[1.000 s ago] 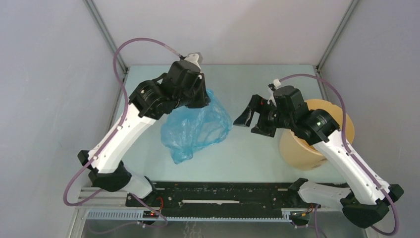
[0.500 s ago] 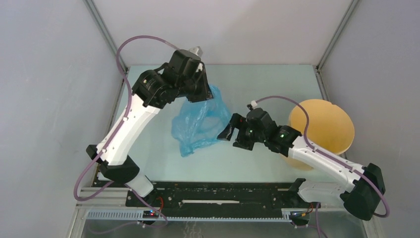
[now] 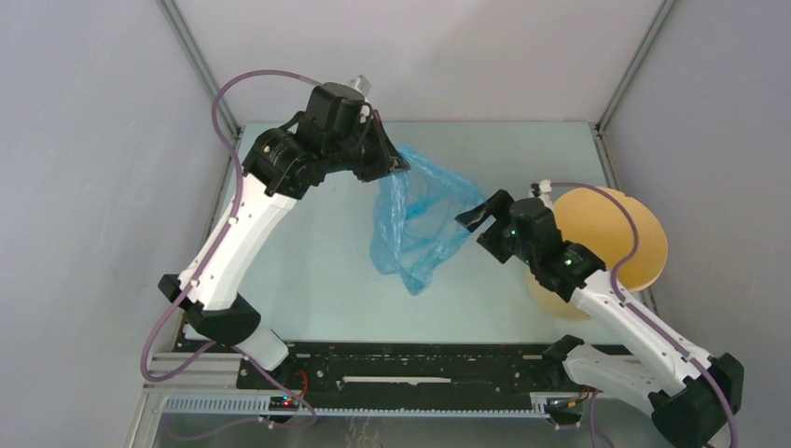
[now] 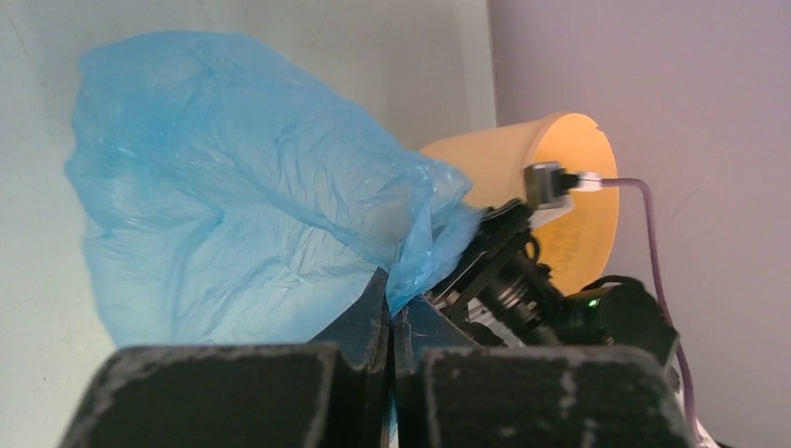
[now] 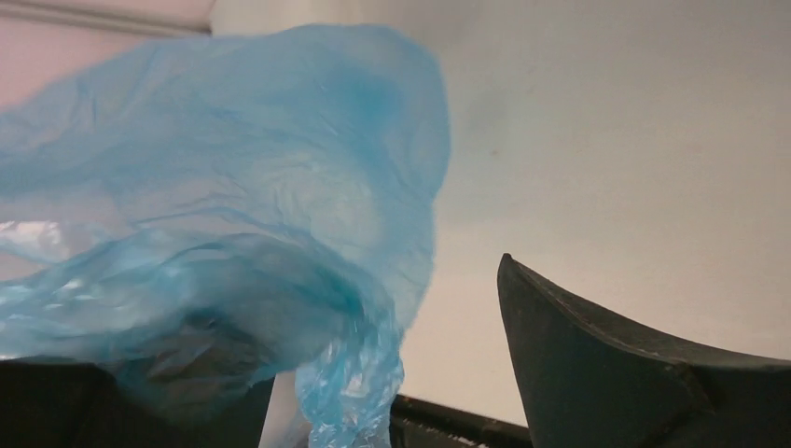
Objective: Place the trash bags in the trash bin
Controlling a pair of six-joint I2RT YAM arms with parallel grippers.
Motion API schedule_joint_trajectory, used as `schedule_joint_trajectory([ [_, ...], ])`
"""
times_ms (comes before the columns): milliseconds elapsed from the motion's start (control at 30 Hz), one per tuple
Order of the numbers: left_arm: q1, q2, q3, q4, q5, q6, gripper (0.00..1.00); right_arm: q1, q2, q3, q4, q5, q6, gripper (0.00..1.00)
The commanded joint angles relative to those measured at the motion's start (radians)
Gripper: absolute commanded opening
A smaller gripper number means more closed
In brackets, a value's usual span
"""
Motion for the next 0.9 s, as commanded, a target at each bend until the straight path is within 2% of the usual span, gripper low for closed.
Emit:
schedule_joint_trajectory([
  [0,0.045,-0.061,-0.076,0.062,0.025,-0.040,0.00,-0.084,-0.055,0.066,-0.145,-0.028,-0.144,0.88],
  [133,0.049,-0.058,-0.122,0.115,0.076,-0.063,0.00,-0.027,-0.058,0.076,-0.217,-0.016,-0.085,0.96],
  [267,0.050,-0.050,-0.138,0.161,0.124,-0.089,0.00,0.033,0.002,0.079,-0.184,0.030,-0.014,0.97],
  [367,0.049,-0.050,-0.131,0.168,0.129,-0.087,0.00,0.050,0.065,0.089,-0.192,0.079,0.043,0.95],
  [467,0.049,-0.059,-0.139,0.169,0.134,-0.079,0.00,0.059,0.124,0.144,-0.222,0.133,0.002,0.95],
  [767,0.050,-0.103,-0.226,0.174,0.108,-0.041,0.00,0.085,0.187,0.315,-0.570,0.298,-0.059,0.88],
  [867,0.059,-0.103,-0.226,0.172,0.101,-0.029,0.00,0.118,0.150,0.335,-0.631,0.293,-0.066,0.80],
])
